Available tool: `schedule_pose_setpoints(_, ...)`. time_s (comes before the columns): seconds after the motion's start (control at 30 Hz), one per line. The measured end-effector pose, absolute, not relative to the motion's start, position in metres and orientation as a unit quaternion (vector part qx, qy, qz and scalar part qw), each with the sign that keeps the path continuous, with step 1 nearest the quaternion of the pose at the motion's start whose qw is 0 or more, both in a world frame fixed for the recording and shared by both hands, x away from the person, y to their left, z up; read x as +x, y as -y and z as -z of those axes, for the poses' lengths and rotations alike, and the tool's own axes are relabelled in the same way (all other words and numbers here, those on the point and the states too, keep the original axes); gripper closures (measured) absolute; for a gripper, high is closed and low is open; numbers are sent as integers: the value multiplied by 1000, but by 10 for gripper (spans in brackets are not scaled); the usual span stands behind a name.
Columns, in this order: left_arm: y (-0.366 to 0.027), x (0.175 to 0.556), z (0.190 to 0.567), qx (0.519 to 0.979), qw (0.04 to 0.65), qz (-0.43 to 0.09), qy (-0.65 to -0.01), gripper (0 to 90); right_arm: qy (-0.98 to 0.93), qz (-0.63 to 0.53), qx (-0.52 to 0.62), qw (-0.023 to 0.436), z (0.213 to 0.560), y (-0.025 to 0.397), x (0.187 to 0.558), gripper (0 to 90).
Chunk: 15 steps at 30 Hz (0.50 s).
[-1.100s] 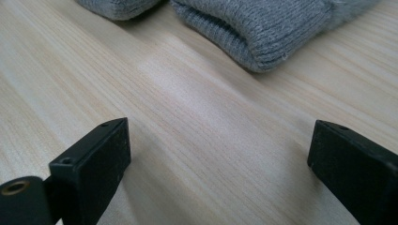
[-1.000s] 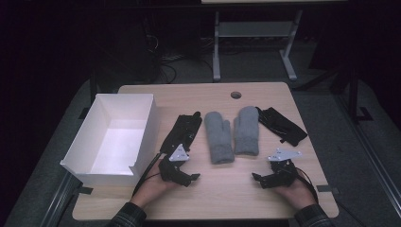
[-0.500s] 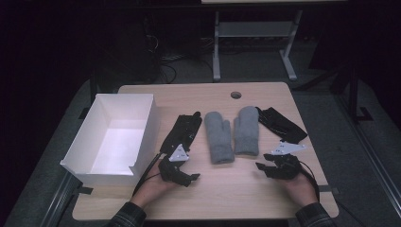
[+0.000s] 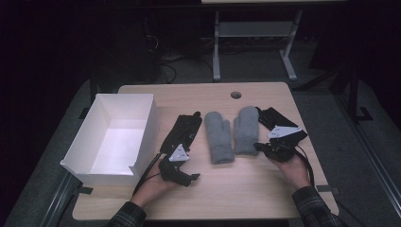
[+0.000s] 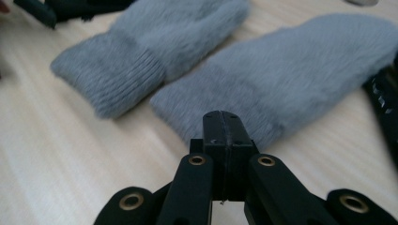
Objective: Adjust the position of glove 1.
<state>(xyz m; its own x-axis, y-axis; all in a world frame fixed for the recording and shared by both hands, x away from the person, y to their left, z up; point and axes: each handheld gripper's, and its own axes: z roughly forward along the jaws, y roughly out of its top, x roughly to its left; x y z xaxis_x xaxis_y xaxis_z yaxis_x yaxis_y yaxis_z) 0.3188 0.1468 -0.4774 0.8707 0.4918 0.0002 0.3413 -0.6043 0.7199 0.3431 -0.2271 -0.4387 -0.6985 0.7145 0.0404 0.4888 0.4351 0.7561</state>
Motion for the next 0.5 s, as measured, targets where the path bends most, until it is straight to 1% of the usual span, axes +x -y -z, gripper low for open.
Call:
schedule_pose_setpoints(0.27, -147, 319, 477, 890, 379, -99, -233, 128, -838, -392, 348, 149, 438, 218, 367, 900)
schedule_pose_setpoints(0.4, -147, 319, 477, 890, 379, -99, -233, 128, -838, -393, 349, 145, 440, 216, 377, 900)
schedule_pose_setpoints(0.5, -147, 319, 477, 890, 379, -99, -233, 128, -844, -382, 352, 132, 447, 214, 386, 900)
